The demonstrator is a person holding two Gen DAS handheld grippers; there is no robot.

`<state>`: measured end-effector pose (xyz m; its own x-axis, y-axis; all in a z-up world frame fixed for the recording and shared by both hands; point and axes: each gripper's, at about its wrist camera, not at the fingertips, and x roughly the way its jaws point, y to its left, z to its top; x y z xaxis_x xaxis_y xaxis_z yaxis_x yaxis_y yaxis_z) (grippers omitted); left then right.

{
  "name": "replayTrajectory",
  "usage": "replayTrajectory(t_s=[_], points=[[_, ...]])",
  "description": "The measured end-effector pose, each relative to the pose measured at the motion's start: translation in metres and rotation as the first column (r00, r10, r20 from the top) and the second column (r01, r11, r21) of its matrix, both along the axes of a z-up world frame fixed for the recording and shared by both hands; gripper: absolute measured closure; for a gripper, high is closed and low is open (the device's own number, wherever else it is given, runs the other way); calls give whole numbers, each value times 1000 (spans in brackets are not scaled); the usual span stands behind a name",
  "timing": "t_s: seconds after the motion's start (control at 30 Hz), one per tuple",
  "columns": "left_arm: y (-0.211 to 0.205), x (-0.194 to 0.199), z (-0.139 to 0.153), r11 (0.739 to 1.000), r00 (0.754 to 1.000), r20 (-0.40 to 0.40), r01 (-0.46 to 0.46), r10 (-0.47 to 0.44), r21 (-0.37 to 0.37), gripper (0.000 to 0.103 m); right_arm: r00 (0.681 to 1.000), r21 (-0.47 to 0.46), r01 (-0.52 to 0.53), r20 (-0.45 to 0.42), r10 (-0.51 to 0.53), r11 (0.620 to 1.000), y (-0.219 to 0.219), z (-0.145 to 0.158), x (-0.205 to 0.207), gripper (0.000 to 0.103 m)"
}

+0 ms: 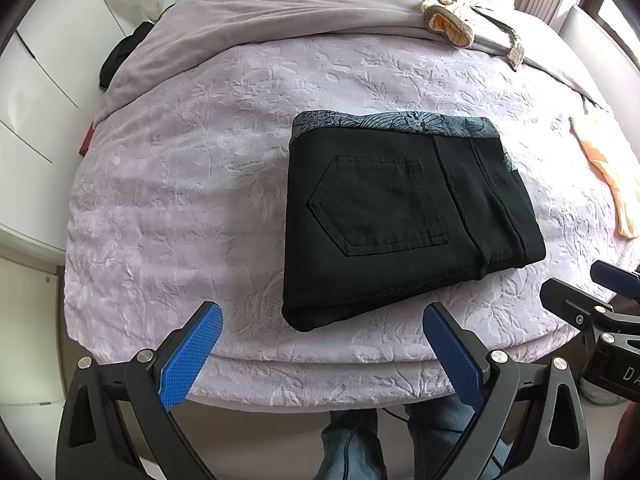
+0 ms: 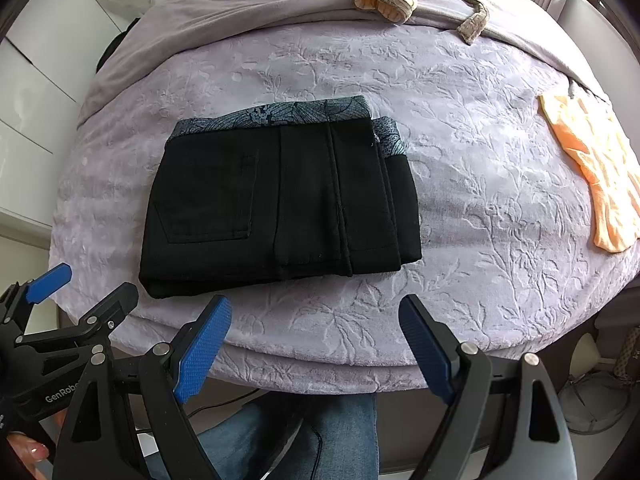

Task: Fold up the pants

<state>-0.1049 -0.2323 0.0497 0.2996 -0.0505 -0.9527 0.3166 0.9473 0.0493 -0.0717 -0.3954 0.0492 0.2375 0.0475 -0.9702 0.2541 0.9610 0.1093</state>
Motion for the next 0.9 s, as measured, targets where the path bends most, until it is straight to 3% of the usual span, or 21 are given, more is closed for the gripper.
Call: replayTrajectory(t_s=[0.9], points=[[-8,7,1,1000,999,31,13,-12,-20,2,1000,-7,-17,-19,17,1000,3,-5,12,15]])
